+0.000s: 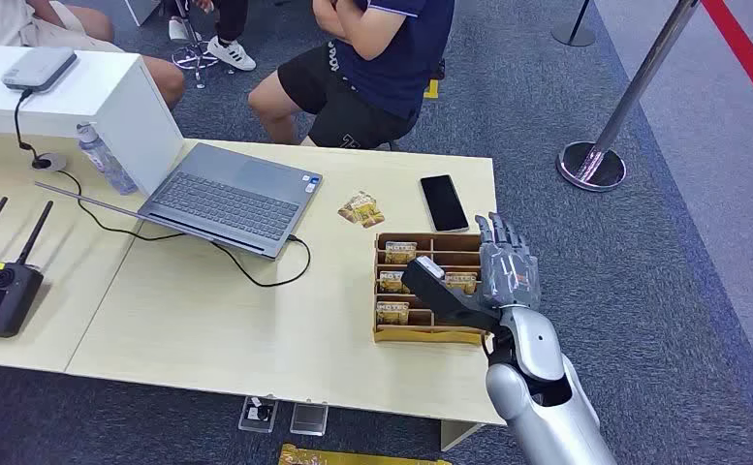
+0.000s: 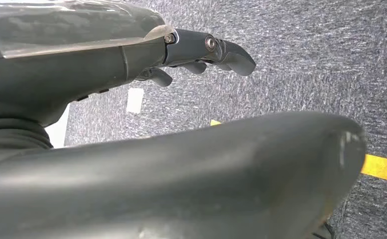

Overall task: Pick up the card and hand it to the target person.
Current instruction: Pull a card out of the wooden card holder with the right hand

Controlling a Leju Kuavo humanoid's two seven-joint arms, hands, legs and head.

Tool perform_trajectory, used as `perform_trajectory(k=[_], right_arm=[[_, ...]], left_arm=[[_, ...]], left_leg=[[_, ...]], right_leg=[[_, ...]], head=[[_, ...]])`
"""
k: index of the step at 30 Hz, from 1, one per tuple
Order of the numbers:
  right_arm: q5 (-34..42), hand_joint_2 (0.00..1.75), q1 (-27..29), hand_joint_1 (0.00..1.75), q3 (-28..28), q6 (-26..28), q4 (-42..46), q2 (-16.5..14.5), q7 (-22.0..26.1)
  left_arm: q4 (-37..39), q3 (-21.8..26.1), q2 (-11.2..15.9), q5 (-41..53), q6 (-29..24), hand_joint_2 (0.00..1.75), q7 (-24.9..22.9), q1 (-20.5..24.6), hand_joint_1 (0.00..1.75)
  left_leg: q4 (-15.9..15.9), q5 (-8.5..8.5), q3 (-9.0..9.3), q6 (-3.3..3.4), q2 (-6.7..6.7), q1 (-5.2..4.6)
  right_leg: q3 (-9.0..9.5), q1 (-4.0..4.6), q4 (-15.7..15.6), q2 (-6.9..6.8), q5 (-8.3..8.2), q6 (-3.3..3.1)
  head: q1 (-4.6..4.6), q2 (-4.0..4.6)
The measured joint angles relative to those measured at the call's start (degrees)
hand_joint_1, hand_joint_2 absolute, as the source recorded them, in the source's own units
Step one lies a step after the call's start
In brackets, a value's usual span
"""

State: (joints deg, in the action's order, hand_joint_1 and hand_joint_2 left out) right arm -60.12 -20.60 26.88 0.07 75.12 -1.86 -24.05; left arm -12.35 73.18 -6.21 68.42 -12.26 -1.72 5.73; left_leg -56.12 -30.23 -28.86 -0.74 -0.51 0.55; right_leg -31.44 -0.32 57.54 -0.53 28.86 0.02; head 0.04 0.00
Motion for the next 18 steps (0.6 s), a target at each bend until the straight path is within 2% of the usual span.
perform_trajectory(k=[2, 6, 12, 18], right_arm=[[-0.14, 1.75, -0.01, 0.19, 0.07, 0.07, -0.12, 0.0, -0.17], [-0.48, 1.75, -0.04, 0.48, 0.15, 0.33, -0.55, 0.0, -0.82], [-0.92, 1.75, -0.06, 0.7, 0.15, 0.5, -1.12, -0.16, -1.09], [-1.43, 1.75, -0.13, 0.69, 0.15, 0.66, -1.63, -0.43, -1.15]], left_arm=[[0.0, 0.0, 0.0, 0.01, 0.0, 0.0, 0.02, 0.0, 0.0], [0.0, 0.0, 0.0, 0.03, 0.02, 0.0, 0.11, 0.0, 0.0], [0.0, 0.0, 0.0, 0.05, 0.02, 0.0, -0.03, 0.0, 0.0], [0.0, 0.0, 0.0, 0.04, 0.02, 0.0, -0.12, -0.01, 0.0]], left_leg=[[0.0, 0.0, 0.0, 0.0, 0.0, 0.0], [0.0, 0.0, 0.0, 0.0, 0.0, 0.0], [0.0, 0.0, 0.0, 0.0, 0.0, 0.0], [0.0, 0.0, 0.0, 0.0, 0.0, 0.0]], right_leg=[[0.0, 0.0, 0.0, 0.0, 0.0, 0.0], [0.0, 0.0, 0.0, 0.0, 0.0, 0.0], [0.0, 0.0, 0.0, 0.0, 0.0, 0.0], [0.0, 0.0, 0.0, 0.0, 0.0, 0.0]], head=[[0.0, 0.0], [-0.01, 0.0], [-0.01, 0.0], [0.0, 0.0]])
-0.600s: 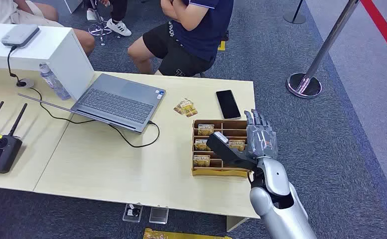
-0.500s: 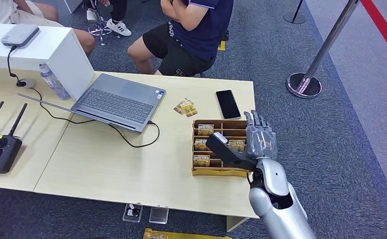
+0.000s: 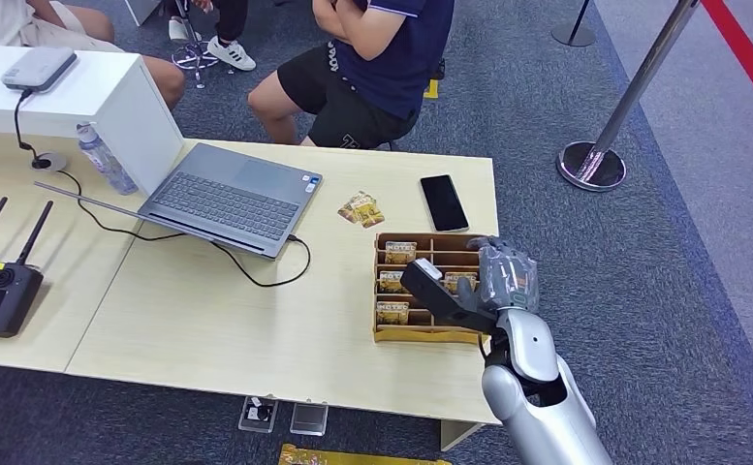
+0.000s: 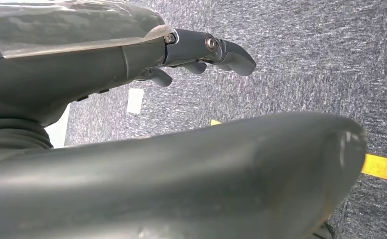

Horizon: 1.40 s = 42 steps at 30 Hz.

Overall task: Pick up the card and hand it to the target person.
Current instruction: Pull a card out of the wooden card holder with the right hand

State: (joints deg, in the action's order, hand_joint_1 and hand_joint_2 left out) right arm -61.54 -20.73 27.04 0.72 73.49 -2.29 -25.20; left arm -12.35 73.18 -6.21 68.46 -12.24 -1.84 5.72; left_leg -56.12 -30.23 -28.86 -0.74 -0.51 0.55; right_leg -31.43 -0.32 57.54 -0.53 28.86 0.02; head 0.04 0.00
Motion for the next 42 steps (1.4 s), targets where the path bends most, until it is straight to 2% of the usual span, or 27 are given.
perform_trajectory(k=[10, 15, 23, 34, 42], right_arm=[[-0.44, 1.75, -0.08, 0.7, 0.02, -0.11, -0.51, -0.94, 0.16], [-0.79, 1.75, -0.1, 0.82, 0.02, -0.22, -0.91, -1.27, 0.22], [-1.05, 1.75, -0.08, 0.88, 0.22, -0.37, -1.72, -1.61, 0.26], [-1.34, 1.75, -0.05, 0.67, 0.34, -0.73, -2.3, -1.62, 0.29], [-1.07, 1.75, -0.13, 0.58, 0.47, -1.31, -3.51, -1.96, 1.25]], left_arm=[[0.0, 0.0, -0.09, -0.05, -0.03, 0.0, -0.4, 0.0, 0.0], [0.0, 0.01, -0.15, -0.05, -0.04, 0.0, -0.44, 0.0, 0.0], [0.0, 0.0, -0.2, -0.04, -0.01, 0.0, -0.33, 0.0, 0.0], [0.0, 0.0, -0.22, -0.03, 0.0, 0.0, -0.43, 0.0, 0.0], [0.0, 0.0, -0.26, -0.2, -0.21, 0.0, -0.74, 0.0, 0.0]], left_leg=[[0.0, 0.0, 0.0, 0.0, 0.0, 0.0], [0.0, 0.0, 0.0, 0.0, 0.0, 0.0], [0.0, 0.0, 0.0, 0.0, 0.0, 0.0], [0.0, 0.0, 0.0, 0.0, 0.0, 0.0], [0.0, 0.0, 0.0, 0.0, 0.0, 0.0]], right_leg=[[0.0, 0.0, 0.0, 0.0, 0.0, 0.0], [0.0, 0.0, 0.0, 0.0, 0.0, 0.0], [0.0, 0.0, 0.0, 0.0, 0.0, 0.0], [0.0, 0.0, 0.0, 0.0, 0.0, 0.0], [0.0, 0.0, 0.0, 0.0, 0.0, 0.0]], head=[[0.01, 0.0], [-0.01, 0.0], [-0.01, 0.0], [-0.01, 0.0], [0.01, 0.0]])
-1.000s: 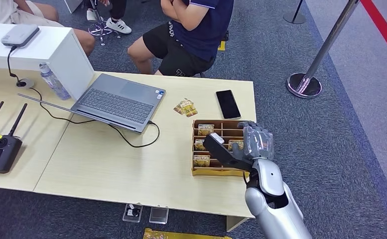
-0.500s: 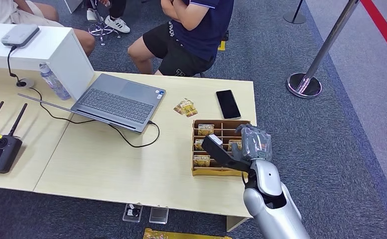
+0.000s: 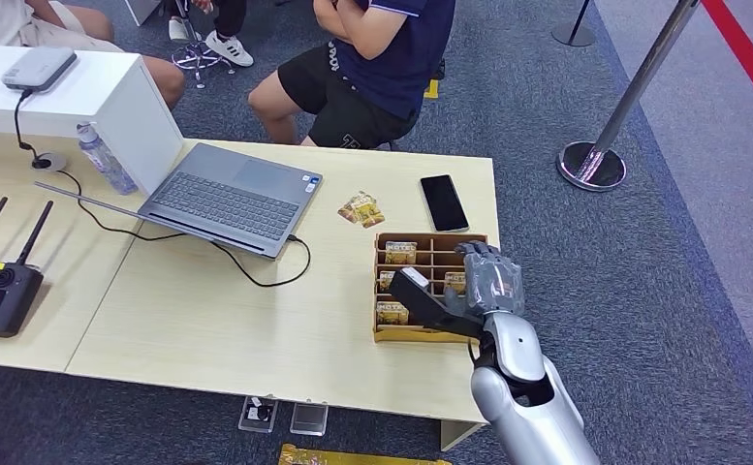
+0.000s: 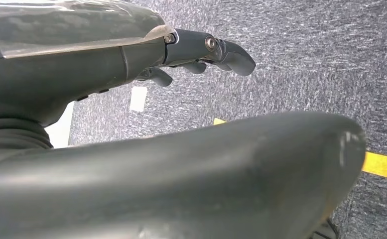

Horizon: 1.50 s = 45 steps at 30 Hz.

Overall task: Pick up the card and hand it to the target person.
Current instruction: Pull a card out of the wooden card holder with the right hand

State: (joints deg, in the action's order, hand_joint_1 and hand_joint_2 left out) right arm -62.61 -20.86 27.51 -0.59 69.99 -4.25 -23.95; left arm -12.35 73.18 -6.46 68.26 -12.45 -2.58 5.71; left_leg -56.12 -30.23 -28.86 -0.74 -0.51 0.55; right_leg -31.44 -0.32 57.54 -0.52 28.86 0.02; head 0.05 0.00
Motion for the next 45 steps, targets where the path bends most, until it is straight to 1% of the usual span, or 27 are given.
perform_trajectory(k=[8, 11, 12, 14, 15, 16, 19, 22, 26, 27, 38, 43, 45], right_arm=[[0.06, 1.75, -0.33, 0.63, 0.5, -0.05, -1.48, -0.19, 0.07], [0.06, 1.75, -0.36, 0.72, 0.56, -0.05, -1.86, -0.33, 0.07], [0.06, 1.75, -0.37, 0.8, 0.57, -0.05, -1.94, -0.35, 0.07], [0.06, 1.75, -0.37, 1.13, 0.61, -0.05, -2.08, -0.38, 0.07], [0.07, 1.75, -0.38, 1.28, 0.62, -0.05, -2.12, -0.38, 0.07], [0.08, 1.75, -0.38, 1.4, 0.64, -0.05, -2.14, -0.38, 0.07], [0.12, 1.75, -0.39, 1.4, 0.69, -0.04, -2.14, -0.38, 0.07], [0.14, 1.75, -0.42, 1.36, 0.72, -0.04, -2.14, -0.38, 0.07], [0.19, 1.75, -0.48, 1.21, 0.74, -0.02, -2.13, -0.38, 0.08], [0.21, 1.75, -0.49, 1.21, 0.75, -0.01, -2.13, -0.38, 0.09], [0.86, 1.75, -0.58, 1.23, 0.8, 0.13, -2.35, -0.38, 0.5], [0.96, 1.75, -0.61, 1.3, 0.86, 0.1, -2.47, -0.38, 0.68], [1.03, 1.75, -0.61, 1.34, 0.89, 0.08, -2.5, -0.38, 0.71]], left_arm=[[0.0, 0.02, -0.03, -0.09, -0.14, 0.0, 0.0, -0.01, 0.0], [0.0, 0.02, -0.05, -0.09, -0.14, 0.0, 0.0, -0.01, 0.0], [0.0, 0.02, -0.05, -0.09, -0.14, 0.0, 0.0, -0.01, 0.0], [0.0, 0.02, -0.07, -0.05, -0.14, 0.0, 0.0, -0.01, 0.0], [0.0, 0.02, -0.07, -0.03, -0.14, 0.0, 0.0, -0.01, 0.0], [0.0, 0.02, -0.07, -0.01, -0.14, 0.0, -0.01, -0.01, 0.0], [0.0, 0.02, -0.07, 0.0, -0.14, 0.0, -0.02, -0.01, 0.0], [0.0, 0.02, -0.07, 0.0, -0.14, 0.0, -0.01, -0.01, 0.0], [0.0, 0.02, -0.07, 0.0, -0.13, 0.0, 0.0, -0.01, 0.0], [0.0, 0.02, -0.07, 0.0, -0.13, 0.0, 0.0, -0.01, 0.0], [0.0, 0.02, -0.07, -0.14, -0.13, 0.0, 0.09, -0.01, 0.0], [0.0, 0.49, -0.07, -1.42, 0.4, 0.0, 0.36, 0.0, 0.0], [0.0, 0.92, -0.07, -1.94, 0.74, 0.87, 0.51, 0.0, 0.0]], left_leg=[[0.0, 0.0, 0.0, 0.0, 0.0, 0.0], [0.0, 0.0, 0.0, 0.0, 0.0, 0.0], [0.0, 0.0, 0.0, 0.0, 0.0, 0.0], [0.0, 0.0, 0.0, 0.0, 0.0, 0.0], [0.0, 0.0, 0.0, 0.0, 0.0, 0.0], [0.0, 0.0, 0.0, 0.0, 0.0, 0.0], [0.0, 0.0, 0.0, 0.0, 0.0, 0.0], [0.0, 0.0, 0.0, 0.0, 0.0, 0.0], [0.0, 0.0, 0.01, 0.0, 0.0, 0.0], [0.0, 0.0, 0.01, 0.0, 0.0, 0.0], [-0.01, 0.0, 0.01, 0.0, 0.0, 0.0], [-0.01, 0.0, 0.01, 0.0, 0.0, 0.0], [-0.01, 0.0, 0.01, 0.0, 0.0, 0.0]], right_leg=[[0.0, 0.0, 0.0, 0.0, 0.0, 0.0], [0.0, 0.0, 0.0, 0.0, 0.0, 0.0], [0.0, 0.0, 0.0, 0.0, 0.0, 0.0], [0.0, 0.0, 0.0, 0.0, 0.0, 0.0], [0.0, 0.0, 0.0, 0.0, 0.0, 0.0], [0.0, 0.0, 0.0, 0.0, 0.0, 0.0], [0.0, 0.0, 0.0, 0.0, 0.0, 0.0], [0.0, 0.0, 0.0, 0.0, 0.0, 0.0], [0.01, 0.0, 0.0, 0.0, 0.0, 0.0], [0.01, 0.0, 0.0, 0.0, 0.0, 0.0], [0.01, 0.0, 0.0, 0.0, 0.0, 0.0], [0.01, 0.0, 0.0, 0.0, 0.0, 0.0], [0.01, 0.0, 0.0, 0.0, 0.0, 0.0]], head=[[-0.01, 0.0], [-0.01, 0.0], [0.0, 0.0], [-0.01, 0.0], [-0.01, 0.0], [-0.01, 0.0], [0.0, 0.0], [-0.01, 0.0], [-0.01, 0.0], [-0.02, 0.0], [-0.01, 0.0], [-0.02, 0.0], [-0.02, 0.0]])
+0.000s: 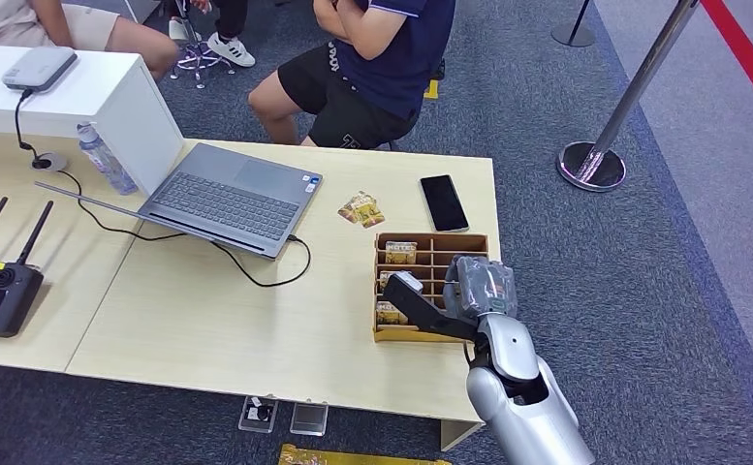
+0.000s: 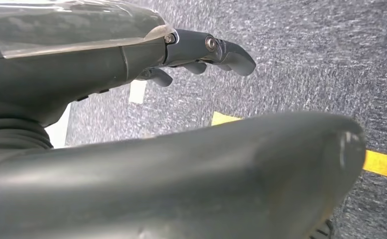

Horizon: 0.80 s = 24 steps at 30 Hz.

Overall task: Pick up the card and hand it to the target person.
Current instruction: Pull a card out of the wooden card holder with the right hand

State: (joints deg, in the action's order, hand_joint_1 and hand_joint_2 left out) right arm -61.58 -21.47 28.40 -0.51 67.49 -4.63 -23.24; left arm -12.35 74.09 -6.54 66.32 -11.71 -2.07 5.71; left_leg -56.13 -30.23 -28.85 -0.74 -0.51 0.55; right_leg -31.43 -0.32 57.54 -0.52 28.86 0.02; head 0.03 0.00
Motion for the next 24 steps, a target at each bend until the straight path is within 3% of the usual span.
perform_trajectory(k=[2, 24], right_arm=[[0.04, 1.75, 0.0, 1.36, 0.02, -0.04, -0.02, 0.0, 0.02], [0.55, 1.75, -0.67, 1.36, 1.09, -0.31, 0.42, 0.02, 0.66]], left_arm=[[0.0, 0.37, 0.0, -0.42, 0.3, 1.75, 0.16, 0.0, 0.0], [0.0, 2.45, 0.0, -2.24, 0.57, 1.75, 1.35, 0.02, 0.0]], left_leg=[[0.0, 0.0, 0.0, 0.0, 0.0, 0.0], [-0.01, 0.0, 0.0, 0.0, 0.0, 0.0]], right_leg=[[0.0, 0.0, 0.0, 0.0, 0.0, 0.0], [0.0, 0.0, 0.0, 0.0, -0.01, 0.0]], head=[[0.0, 0.0], [-0.01, 0.0]])
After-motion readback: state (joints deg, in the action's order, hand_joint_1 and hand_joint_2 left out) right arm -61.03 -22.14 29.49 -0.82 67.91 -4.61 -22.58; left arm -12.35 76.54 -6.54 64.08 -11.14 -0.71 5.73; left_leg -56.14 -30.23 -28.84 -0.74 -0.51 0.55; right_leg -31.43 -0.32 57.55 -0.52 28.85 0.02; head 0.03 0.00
